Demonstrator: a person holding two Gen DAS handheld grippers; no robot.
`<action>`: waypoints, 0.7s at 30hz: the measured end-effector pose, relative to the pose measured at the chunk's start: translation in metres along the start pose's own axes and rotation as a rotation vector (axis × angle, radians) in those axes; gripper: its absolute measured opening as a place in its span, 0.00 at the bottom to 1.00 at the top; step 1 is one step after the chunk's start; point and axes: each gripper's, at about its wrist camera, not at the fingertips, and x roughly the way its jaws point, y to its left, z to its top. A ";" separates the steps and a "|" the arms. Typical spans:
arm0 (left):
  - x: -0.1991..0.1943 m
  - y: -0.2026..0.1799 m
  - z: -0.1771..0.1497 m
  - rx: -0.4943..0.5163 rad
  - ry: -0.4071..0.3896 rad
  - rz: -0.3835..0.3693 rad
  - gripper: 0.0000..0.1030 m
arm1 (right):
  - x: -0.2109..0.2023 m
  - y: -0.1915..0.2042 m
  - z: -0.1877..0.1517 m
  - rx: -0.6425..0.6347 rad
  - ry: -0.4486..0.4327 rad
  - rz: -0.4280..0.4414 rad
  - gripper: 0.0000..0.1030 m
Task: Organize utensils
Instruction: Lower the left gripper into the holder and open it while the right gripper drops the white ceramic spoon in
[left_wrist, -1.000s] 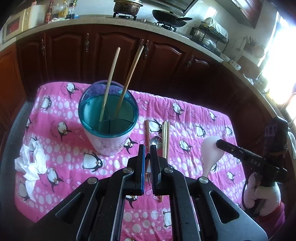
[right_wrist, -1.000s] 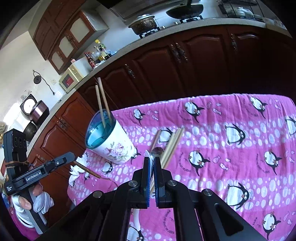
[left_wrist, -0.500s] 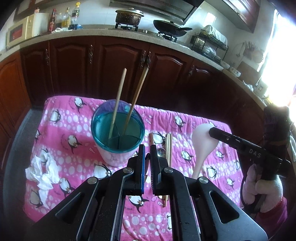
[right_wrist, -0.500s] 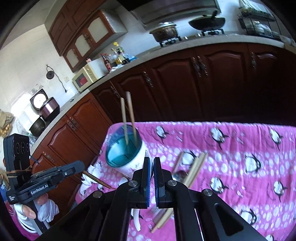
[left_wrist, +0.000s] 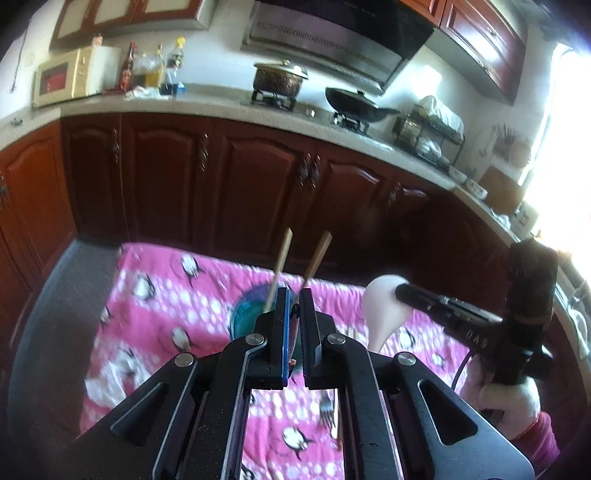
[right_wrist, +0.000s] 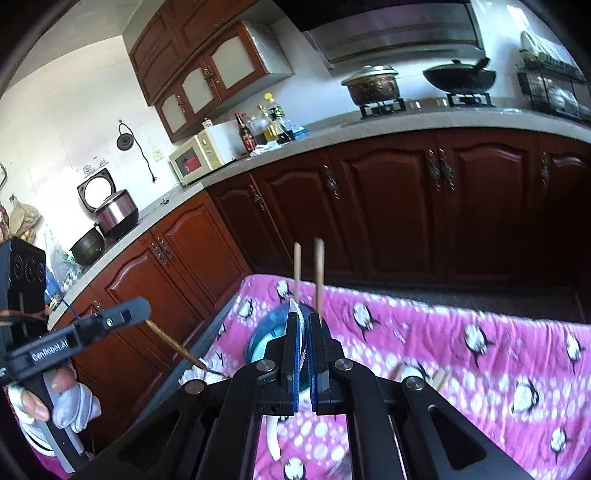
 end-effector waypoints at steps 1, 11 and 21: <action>0.003 0.003 0.005 -0.005 -0.005 0.007 0.04 | 0.006 0.002 0.004 -0.004 0.001 0.002 0.03; 0.055 0.015 0.012 0.012 0.024 0.083 0.04 | 0.060 0.007 0.024 -0.028 -0.013 -0.043 0.03; 0.098 0.029 0.000 0.000 0.077 0.126 0.04 | 0.102 0.018 0.022 -0.185 -0.077 -0.122 0.03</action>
